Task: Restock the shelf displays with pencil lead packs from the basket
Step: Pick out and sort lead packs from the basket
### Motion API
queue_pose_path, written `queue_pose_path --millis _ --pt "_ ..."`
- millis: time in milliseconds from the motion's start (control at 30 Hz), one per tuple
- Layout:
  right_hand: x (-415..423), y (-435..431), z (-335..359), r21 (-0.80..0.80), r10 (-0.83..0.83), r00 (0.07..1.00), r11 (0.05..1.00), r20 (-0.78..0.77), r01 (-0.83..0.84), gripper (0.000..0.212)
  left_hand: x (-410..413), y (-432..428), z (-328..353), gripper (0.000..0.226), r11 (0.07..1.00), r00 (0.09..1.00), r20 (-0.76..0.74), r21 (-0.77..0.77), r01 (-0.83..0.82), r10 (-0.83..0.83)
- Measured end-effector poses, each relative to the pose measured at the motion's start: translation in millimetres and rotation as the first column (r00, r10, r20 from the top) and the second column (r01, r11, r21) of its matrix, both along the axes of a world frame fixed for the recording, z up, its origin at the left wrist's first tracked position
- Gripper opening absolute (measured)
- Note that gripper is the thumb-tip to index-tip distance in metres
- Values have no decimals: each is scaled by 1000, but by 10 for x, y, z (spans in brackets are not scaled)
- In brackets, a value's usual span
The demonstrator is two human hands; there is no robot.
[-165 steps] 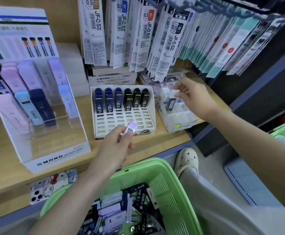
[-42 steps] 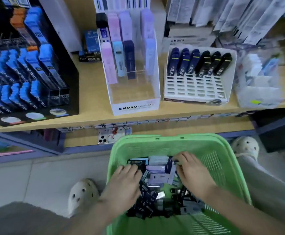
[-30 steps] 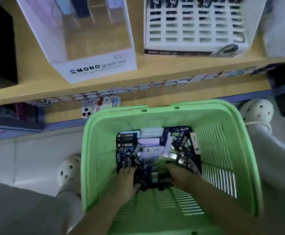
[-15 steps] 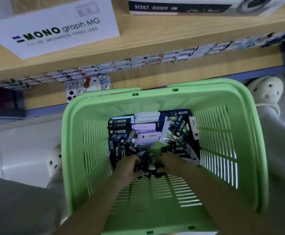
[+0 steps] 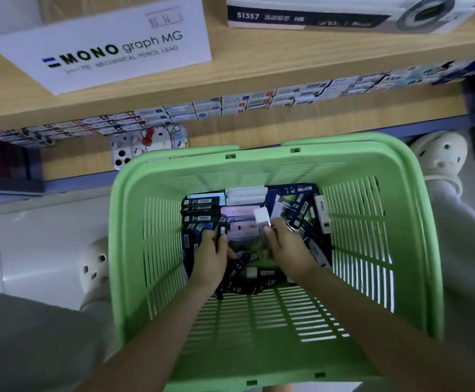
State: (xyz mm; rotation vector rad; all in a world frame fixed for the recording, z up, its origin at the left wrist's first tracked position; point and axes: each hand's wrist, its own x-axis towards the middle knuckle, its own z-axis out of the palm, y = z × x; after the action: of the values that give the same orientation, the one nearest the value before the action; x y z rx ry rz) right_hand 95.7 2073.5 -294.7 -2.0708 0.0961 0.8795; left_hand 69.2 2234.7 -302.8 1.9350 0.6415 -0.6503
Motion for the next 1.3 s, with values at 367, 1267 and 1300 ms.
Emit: queue_pose_path --millis 367,1267,1300 --pt "-35 410 301 26 122 953 991 276 -134 27 249 -67 270 25 837 900 -192 -332 -435 391" --pt "355 153 -395 -84 -160 969 986 -189 147 74 297 120 323 9 919 935 -159 -193 -343 316" --pt "327 148 -375 -81 -161 970 986 -184 148 72 286 129 322 10 921 935 -164 -185 -342 315"
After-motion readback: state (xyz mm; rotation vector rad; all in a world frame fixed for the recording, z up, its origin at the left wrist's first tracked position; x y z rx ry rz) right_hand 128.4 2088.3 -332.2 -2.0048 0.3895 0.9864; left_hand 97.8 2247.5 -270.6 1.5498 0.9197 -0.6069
